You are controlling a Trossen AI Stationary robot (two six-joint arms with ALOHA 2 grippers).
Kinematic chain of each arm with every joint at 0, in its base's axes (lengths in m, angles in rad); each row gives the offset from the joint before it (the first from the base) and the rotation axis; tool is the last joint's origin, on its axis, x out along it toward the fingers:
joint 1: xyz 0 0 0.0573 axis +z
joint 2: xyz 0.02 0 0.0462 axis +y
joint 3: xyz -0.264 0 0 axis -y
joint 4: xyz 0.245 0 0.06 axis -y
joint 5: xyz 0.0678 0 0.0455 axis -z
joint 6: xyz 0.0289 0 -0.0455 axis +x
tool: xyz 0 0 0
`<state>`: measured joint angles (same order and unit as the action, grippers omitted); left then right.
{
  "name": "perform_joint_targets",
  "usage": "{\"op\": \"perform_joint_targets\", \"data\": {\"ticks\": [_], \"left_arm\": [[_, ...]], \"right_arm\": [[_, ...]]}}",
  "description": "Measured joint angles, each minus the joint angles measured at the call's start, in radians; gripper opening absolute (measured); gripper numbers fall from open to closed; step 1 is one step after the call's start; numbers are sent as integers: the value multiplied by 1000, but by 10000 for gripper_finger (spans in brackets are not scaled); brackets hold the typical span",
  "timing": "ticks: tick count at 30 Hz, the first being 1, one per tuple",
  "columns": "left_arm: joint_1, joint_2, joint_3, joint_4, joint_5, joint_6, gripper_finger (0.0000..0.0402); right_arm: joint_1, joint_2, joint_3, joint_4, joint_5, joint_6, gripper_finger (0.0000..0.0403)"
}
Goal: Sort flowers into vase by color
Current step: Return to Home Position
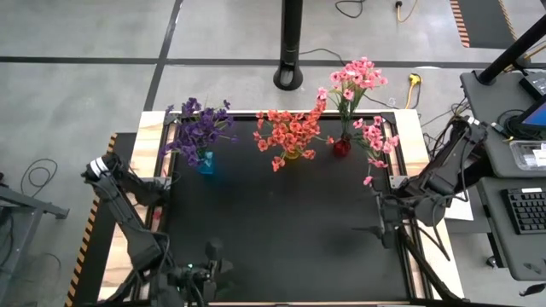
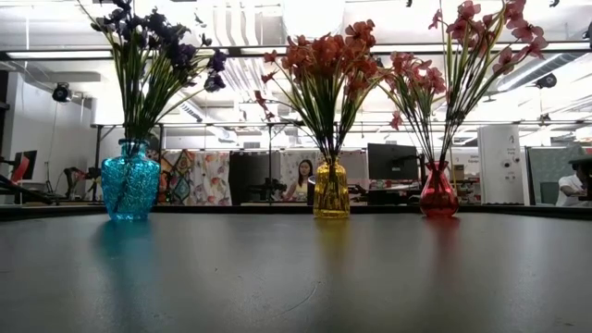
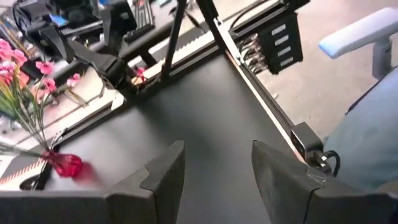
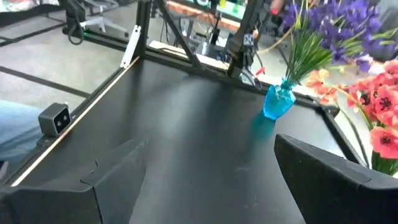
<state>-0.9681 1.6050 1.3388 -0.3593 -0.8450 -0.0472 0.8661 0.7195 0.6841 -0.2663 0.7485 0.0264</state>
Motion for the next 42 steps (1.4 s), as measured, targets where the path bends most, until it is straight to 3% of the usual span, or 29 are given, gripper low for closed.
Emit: {"op": "perform_joint_targets", "data": {"ticks": [5,11,15,20,22,29,36,42], "left_arm": [[45,-131,-267,343,122,104,168],[103,-292,-633,856,348,176,168],[97,-387,-808,1067,418,167,168],[46,-502,-929,1074,419,-80,168],[23,-538,-966,1068,419,-111,168],[8,-722,-1063,1083,417,-45,168],[9,-939,-1165,1023,416,-6,168],[9,-1046,-1244,1023,407,-6,168]], "right_arm": [[0,-76,-77,43,1,-24,338],[0,-175,-147,72,3,-27,338],[0,-235,-179,71,4,-27,338],[0,-283,-197,68,11,-27,338],[0,-292,-198,62,12,-41,338],[0,-358,-199,75,10,-143,338],[0,-516,-223,69,-33,-198,338],[0,-657,-302,65,-50,-203,338]]}}
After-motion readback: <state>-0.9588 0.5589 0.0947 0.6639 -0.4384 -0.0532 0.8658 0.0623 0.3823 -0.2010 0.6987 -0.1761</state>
